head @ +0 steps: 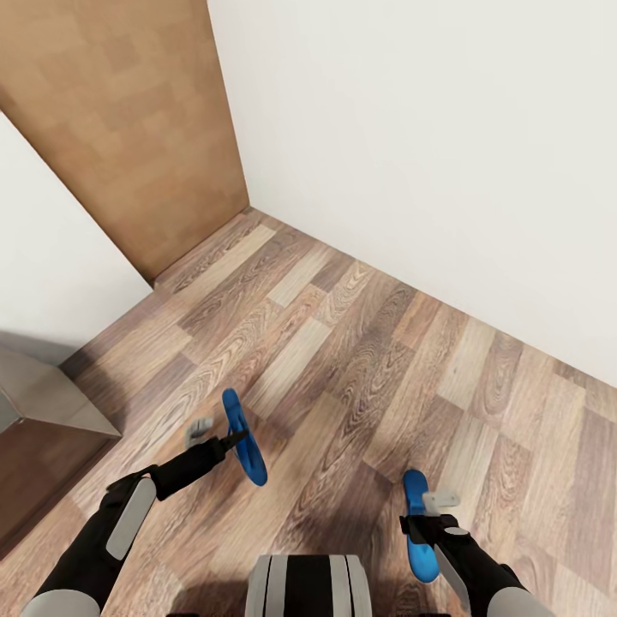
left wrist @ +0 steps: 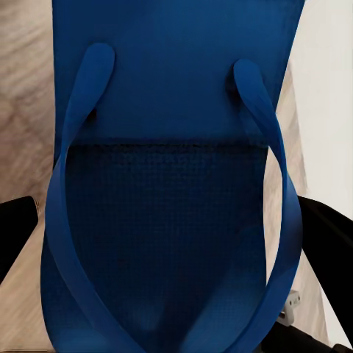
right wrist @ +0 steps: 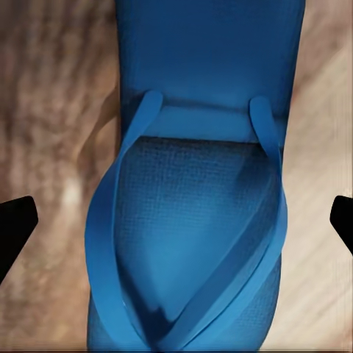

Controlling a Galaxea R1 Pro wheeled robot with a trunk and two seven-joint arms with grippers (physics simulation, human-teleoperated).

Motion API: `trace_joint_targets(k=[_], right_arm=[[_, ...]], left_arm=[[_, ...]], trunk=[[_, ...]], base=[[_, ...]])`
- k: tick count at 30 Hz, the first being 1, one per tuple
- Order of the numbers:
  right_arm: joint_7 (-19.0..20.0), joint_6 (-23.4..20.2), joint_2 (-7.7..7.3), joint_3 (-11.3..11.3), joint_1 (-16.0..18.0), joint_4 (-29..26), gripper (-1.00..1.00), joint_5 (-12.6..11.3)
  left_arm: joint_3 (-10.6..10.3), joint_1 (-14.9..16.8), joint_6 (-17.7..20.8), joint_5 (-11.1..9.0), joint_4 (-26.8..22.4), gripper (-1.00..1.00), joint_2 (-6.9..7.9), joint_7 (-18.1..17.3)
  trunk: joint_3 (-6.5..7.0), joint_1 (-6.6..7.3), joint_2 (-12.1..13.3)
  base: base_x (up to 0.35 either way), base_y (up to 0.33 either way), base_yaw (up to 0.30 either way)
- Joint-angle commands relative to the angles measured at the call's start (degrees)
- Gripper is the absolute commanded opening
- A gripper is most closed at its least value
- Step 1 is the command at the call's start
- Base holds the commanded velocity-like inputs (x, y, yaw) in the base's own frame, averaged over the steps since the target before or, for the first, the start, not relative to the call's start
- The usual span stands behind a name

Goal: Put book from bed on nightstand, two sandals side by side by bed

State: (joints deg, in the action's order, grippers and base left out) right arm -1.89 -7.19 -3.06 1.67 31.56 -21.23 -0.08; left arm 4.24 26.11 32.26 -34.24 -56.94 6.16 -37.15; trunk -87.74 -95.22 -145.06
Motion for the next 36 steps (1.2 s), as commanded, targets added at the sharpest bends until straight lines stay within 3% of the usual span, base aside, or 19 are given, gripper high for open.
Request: trace_joint_targets(k=[1,5,11,19,32,33,36], right_arm=[[-0.2,-0.4,-0.02,0.2,0.0,-0.1,1.0,0.0],[-0.2,-0.4,-0.02,0.2,0.0,-0.1,1.0,0.0],[-0.2,-0.4,-0.02,0.2,0.0,-0.1,1.0,-0.1],[-0.2,-0.4,-0.02,0.2,0.0,-0.1,1.0,-0.1],[-0.2,-0.4,-0.09,0.2,0.0,-0.1,1.0,-0.2],[-0.1,-0.4,-0.05,0.2,0.0,-0.1,-1.0,-0.2],[-0.1,-0.4,-0.04,0.2,0.0,-0.1,-1.0,-0.2]], left_arm=[[0.1,0.0,0.4,-0.4,0.0,-1.0,-0.01,0.0],[0.1,0.0,0.4,-0.4,0.0,-1.0,-0.01,0.0],[0.1,0.0,0.4,-0.4,0.0,-1.0,-0.01,-0.1],[0.1,0.0,0.4,-0.4,0.0,-1.0,-0.01,-0.1],[0.1,0.0,0.4,-0.4,0.0,-1.0,-0.01,-0.1],[0.1,0.0,0.4,-0.4,0.0,-1.0,-0.01,-0.1],[0.1,0.0,0.4,-0.4,0.0,-1.0,-0.01,-0.1]], trunk=[[-0.26,-0.01,0.0],[-1.15,-0.12,-0.1],[-1.15,-0.12,-0.1],[-2.92,-0.32,-0.2],[-2.92,-0.32,-0.2],[-2.92,-0.32,-0.2],[-2.92,-0.32,-0.2]], base=[[0.0,0.0,0.0],[0.0,0.0,0.0],[0.0,0.0,0.0],[0.0,0.0,0.0],[0.0,0.0,0.0],[0.0,0.0,0.0],[0.0,0.0,0.0]])
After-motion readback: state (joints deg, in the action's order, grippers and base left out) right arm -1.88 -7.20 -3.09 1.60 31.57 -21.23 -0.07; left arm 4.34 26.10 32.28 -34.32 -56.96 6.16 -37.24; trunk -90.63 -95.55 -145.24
